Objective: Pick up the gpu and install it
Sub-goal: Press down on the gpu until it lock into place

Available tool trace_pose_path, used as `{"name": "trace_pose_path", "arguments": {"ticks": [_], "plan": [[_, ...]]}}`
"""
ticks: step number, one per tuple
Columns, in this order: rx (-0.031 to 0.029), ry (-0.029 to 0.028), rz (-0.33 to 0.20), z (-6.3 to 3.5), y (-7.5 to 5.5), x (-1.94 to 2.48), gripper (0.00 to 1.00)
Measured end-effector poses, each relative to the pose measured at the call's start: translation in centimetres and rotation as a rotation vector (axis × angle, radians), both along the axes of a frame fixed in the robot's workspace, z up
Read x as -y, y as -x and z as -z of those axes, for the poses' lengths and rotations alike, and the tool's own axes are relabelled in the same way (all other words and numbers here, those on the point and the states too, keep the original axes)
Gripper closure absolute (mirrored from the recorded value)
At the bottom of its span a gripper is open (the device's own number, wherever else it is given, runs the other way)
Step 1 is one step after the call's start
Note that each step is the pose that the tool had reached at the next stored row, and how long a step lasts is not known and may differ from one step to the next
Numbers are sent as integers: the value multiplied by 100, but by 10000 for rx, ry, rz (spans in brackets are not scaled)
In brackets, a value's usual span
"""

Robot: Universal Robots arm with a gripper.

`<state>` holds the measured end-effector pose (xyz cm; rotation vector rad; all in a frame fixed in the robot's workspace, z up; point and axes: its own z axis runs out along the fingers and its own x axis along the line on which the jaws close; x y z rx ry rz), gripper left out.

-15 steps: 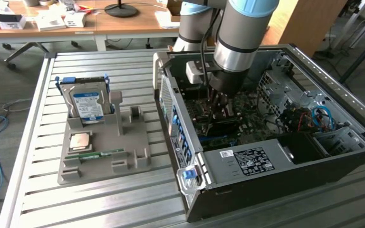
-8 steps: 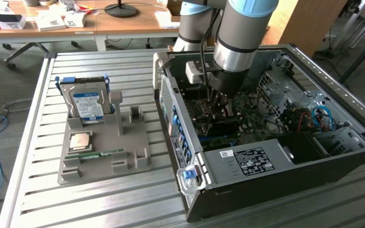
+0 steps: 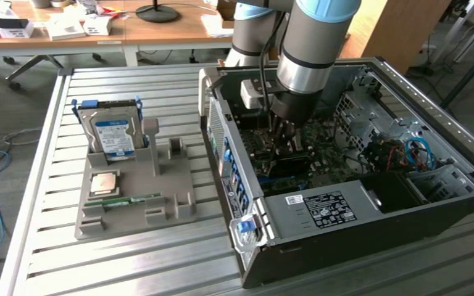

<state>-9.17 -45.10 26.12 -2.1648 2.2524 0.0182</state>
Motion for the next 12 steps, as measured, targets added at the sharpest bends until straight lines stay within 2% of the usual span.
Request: {"name": "trace_pose_path", "arguments": {"ticks": [7,9,12], "plan": [[5,-12,1,-8,0,-1,89],[13,-27,2,-30,0,-3,89],[4,-6,1,-92,0,-1,89]]}}
